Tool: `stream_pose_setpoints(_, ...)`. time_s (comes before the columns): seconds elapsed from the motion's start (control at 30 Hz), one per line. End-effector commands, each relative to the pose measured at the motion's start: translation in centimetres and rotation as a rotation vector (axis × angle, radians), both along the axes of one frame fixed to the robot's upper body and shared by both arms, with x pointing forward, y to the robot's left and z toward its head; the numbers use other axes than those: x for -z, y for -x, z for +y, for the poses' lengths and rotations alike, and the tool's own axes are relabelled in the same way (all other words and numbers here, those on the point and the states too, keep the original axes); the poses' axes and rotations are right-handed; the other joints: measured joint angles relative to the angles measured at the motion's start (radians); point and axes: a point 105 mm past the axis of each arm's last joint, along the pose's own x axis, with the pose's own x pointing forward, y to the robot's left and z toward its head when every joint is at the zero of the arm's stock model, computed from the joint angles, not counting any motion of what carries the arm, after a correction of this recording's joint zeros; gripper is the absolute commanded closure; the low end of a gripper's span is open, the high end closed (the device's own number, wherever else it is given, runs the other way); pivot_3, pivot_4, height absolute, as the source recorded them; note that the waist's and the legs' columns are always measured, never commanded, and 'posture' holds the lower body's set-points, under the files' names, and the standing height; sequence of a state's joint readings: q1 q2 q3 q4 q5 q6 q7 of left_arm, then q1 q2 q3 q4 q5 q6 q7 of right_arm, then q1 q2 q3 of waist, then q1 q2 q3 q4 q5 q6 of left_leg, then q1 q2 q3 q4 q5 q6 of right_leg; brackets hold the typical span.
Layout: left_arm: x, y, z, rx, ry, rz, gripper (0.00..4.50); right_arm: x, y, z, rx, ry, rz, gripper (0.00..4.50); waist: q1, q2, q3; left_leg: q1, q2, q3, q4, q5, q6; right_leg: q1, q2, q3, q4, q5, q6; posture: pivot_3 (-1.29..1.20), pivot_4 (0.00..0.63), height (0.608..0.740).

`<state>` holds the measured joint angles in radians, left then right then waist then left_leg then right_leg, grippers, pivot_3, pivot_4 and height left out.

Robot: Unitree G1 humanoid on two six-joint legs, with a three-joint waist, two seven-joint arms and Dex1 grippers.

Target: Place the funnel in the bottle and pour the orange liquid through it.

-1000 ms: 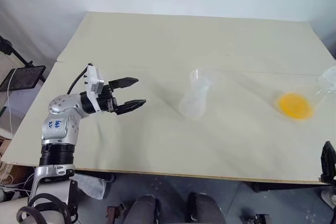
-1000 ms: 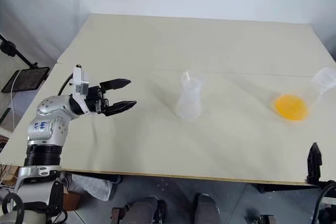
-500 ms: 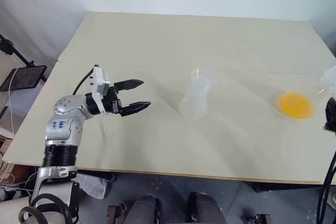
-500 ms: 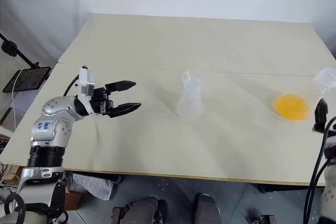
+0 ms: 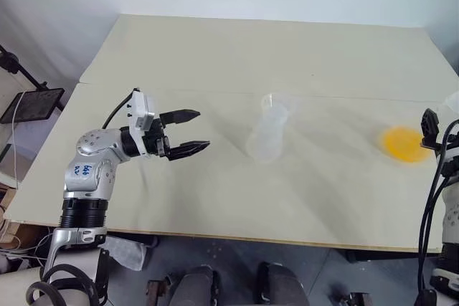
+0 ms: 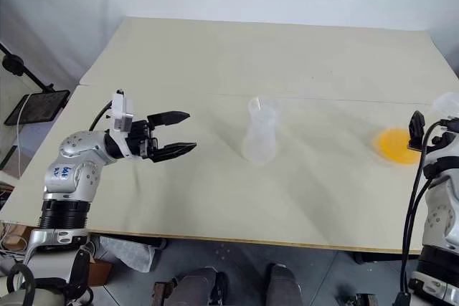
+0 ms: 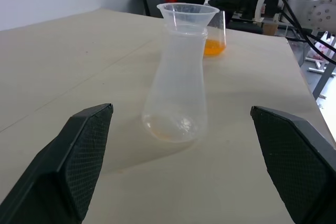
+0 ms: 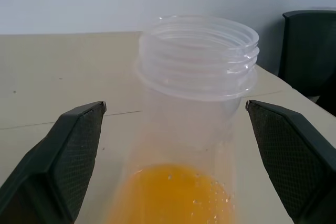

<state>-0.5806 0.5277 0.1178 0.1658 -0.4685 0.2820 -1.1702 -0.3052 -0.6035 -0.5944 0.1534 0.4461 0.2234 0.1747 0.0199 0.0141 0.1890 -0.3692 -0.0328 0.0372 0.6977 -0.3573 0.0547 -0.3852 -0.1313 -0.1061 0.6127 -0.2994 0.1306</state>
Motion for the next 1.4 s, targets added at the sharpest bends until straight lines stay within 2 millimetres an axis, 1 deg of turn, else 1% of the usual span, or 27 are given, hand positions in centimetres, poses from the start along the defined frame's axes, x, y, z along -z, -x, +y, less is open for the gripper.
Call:
stream_pose_setpoints(0.03,-1.3,0.4,0.0,0.007,0.001,-0.061,0.04,-2.0,0.3,-1.0,0.031,0.050,-0.060,0.00,0.000,0.000,0.000,0.000,0.000,0.000,0.000,0.000,0.000,0.000,0.000,0.000,0.000,0.000,0.000,0.00,0.150,0.740)
stream_pose_setpoints(0.13,-1.2,0.4,0.0,0.003,0.003,-0.064,0.04,-2.5,0.0,-1.7,0.049,0.030,-0.088,0.00,-0.001,0.000,0.000,0.000,0.000,0.000,0.000,0.000,0.000,0.000,0.000,0.000,0.000,0.000,0.000,0.00,0.150,0.740)
stream_pose_setpoints(0.23,-1.1,0.4,0.0,0.000,0.009,-0.067,0.04,-2.8,-0.5,-1.9,0.041,0.020,-0.098,0.00,-0.003,0.000,0.000,0.000,0.000,0.000,0.000,0.000,0.000,0.000,0.000,0.000,0.000,0.000,0.000,0.00,0.150,0.740)
stream_pose_setpoints(0.37,-1.0,0.4,0.0,-0.003,0.011,-0.070,0.00,-3.0,-0.6,-2.1,0.036,-0.002,-0.120,0.91,-0.004,0.000,0.000,0.000,0.000,0.000,0.000,0.000,0.000,0.000,0.000,0.000,0.000,0.000,0.000,0.00,0.150,0.740)
stream_pose_setpoints(0.4,-1.0,0.5,0.0,-0.004,0.010,-0.070,0.00,-2.8,-0.7,-2.1,0.033,-0.004,-0.116,1.34,-0.004,0.000,0.000,0.000,0.000,0.000,0.000,0.000,0.000,0.000,0.000,0.000,0.000,0.000,0.000,0.00,0.150,0.740)
stream_pose_setpoints(0.47,-1.0,0.5,0.1,-0.004,0.009,-0.070,0.00,-2.6,-0.8,-2.0,0.029,-0.002,-0.112,1.99,-0.004,0.000,0.000,0.000,0.000,0.000,0.000,0.000,0.000,0.000,0.000,0.000,0.000,0.000,0.000,0.00,0.150,0.740)
stream_pose_setpoints(0.5,-1.0,0.4,0.1,-0.005,0.009,-0.071,0.00,-2.6,-0.8,-2.0,0.028,-0.003,-0.113,2.07,-0.004,0.000,0.000,0.000,0.000,0.000,0.000,0.000,0.000,0.000,0.000,0.000,0.000,0.000,0.000,0.00,0.150,0.740)
stream_pose_setpoints(0.6,-1.0,0.4,0.2,-0.006,0.008,-0.073,0.00,-3.0,-0.9,-1.5,0.004,0.004,-0.140,2.07,-0.004,0.000,0.000,0.000,0.000,0.000,0.000,0.000,0.000,0.000,0.000,0.000,0.000,0.000,0.000,0.00,0.150,0.740)
stream_pose_setpoints(0.7,-1.0,0.4,0.3,-0.007,0.006,-0.074,0.00,-4.1,-1.1,0.1,-0.077,0.050,-0.182,2.07,-0.007,0.000,0.000,0.000,0.000,0.000,0.000,0.000,0.000,0.000,0.000,0.000,0.000,0.000,0.000,0.00,0.150,0.740)
stream_pose_setpoints(0.77,-1.0,0.4,0.3,-0.010,0.005,-0.076,0.00,-5.3,-1.2,1.6,-0.133,0.081,-0.214,2.07,-0.010,0.001,0.001,-0.001,0.000,0.000,0.000,0.000,0.000,-0.001,0.000,0.000,0.000,0.000,0.000,0.00,0.150,0.740)
stream_pose_setpoints(0.9,-1.1,0.1,0.5,-0.019,0.007,-0.079,0.00,-7.5,-1.6,5.5,-0.298,0.091,-0.267,2.07,-0.020,0.001,0.001,-0.001,0.000,0.000,0.000,0.000,0.000,-0.002,0.000,0.000,0.001,0.000,0.000,0.00,0.150,0.740)
stream_pose_setpoints(1.0,-1.0,0.0,0.8,-0.031,0.008,-0.080,0.00,-8.2,-2.3,8.8,-0.406,0.145,-0.213,2.07,-0.021,0.001,0.001,-0.002,0.000,0.001,0.000,0.000,0.000,-0.005,0.000,0.000,0.005,0.000,0.000,0.00,0.150,0.740)
stream_pose_setpoints(1.03,-1.0,0.0,0.9,-0.034,0.007,-0.080,0.00,-8.5,-2.5,9.7,-0.424,0.179,-0.195,2.07,-0.021,0.001,0.001,-0.002,0.000,0.001,0.000,0.000,0.000,-0.006,0.000,0.000,0.005,0.000,0.000,0.00,0.150,0.740)
stream_pose_setpoints(1.1,-0.9,0.0,1.0,-0.039,0.007,-0.080,0.00,-8.7,-2.5,10.5,-0.437,0.209,-0.180,2.07,-0.021,0.001,0.001,-0.002,0.000,0.001,0.000,0.000,0.000,-0.006,0.000,0.000,0.006,0.000,0.000,0.00,0.150,0.740)
stream_pose_setpoints(1.17,-0.7,0.1,1.1,-0.049,0.008,-0.080,0.00,-8.9,-2.7,11.4,-0.413,0.271,-0.136,2.07,-0.017,0.001,0.001,-0.003,0.000,0.000,0.000,0.000,0.000,-0.006,-0.001,0.000,0.006,0.000,0.000,0.00,0.150,0.740)
stream_pose_setpoints(1.23,-0.5,0.3,1.4,-0.064,0.017,-0.079,0.00,-9.0,-2.8,13.0,-0.386,0.385,-0.084,2.07,-0.017,0.001,0.001,-0.003,-0.001,0.000,0.000,0.000,0.000,-0.006,-0.001,0.000,0.006,0.000,0.000,0.00,0.150,0.740)
stream_pose_setpoints(1.3,-0.3,0.4,1.5,-0.072,0.021,-0.078,0.00,-8.9,-2.8,13.7,-0.362,0.438,-0.045,2.07,-0.018,0.001,0.001,-0.003,-0.001,0.000,0.000,0.000,0.000,-0.007,-0.002,0.000,0.006,0.000,0.000,0.00,0.150,0.740)
stream_pose_setpoints(1.4,0.3,0.7,1.4,-0.078,0.028,-0.067,0.00,-8.5,-2.8,15.5,-0.404,0.477,-0.038,2.07,-0.018,0.001,0.001,-0.004,-0.001,0.000,0.000,0.000,0.000,-0.007,-0.002,0.000,0.006,0.000,0.000,0.00,0.150,0.740)
